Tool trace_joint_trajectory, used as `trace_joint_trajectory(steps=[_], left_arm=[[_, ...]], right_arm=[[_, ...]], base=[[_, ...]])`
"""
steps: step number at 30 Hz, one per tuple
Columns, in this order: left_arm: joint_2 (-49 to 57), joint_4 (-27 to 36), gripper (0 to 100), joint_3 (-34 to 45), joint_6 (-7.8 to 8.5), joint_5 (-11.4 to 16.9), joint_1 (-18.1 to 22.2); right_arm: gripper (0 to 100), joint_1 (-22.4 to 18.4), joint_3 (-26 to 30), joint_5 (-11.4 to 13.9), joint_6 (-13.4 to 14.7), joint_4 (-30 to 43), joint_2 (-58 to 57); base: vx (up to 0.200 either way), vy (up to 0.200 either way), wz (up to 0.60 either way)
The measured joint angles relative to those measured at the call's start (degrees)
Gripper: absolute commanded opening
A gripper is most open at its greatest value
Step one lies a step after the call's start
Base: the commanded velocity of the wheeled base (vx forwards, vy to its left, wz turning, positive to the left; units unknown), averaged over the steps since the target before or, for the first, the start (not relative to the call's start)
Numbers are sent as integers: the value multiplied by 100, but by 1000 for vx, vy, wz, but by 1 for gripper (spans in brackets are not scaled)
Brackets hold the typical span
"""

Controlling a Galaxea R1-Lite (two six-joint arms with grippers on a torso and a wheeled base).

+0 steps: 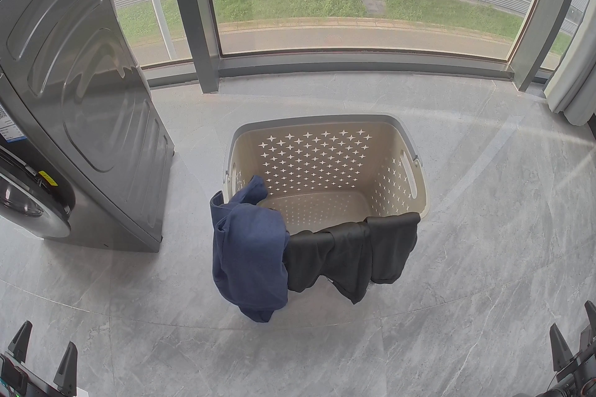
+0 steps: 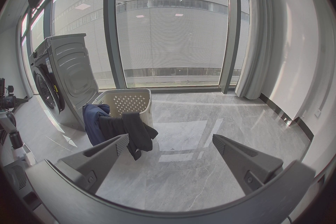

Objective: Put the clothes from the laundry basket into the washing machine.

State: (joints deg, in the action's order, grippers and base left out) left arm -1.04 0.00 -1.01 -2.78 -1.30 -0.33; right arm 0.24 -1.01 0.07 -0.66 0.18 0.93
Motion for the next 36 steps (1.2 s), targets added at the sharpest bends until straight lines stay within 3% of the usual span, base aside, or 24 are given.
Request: trace_joint_trajectory(steps=[4,10,19,28,36], left_arm=[[2,0,100,0,0,0,0],[2,0,100,0,-1,0,2],[2,0,100,0,-1,0,0],[0,0,100,0,0,0,2],[2,0,100,0,0,0,0]], right_arm=[[100,0,0,0,-2,0,0],[100,0,0,0,0,0,0],[100,0,0,0,0,0,0],[100,0,0,0,4,0,0],[100,0,0,0,6,0,0]], base=[[200,0,0],[0,0,0],[200,0,0],[0,0,0],[0,-150,0]])
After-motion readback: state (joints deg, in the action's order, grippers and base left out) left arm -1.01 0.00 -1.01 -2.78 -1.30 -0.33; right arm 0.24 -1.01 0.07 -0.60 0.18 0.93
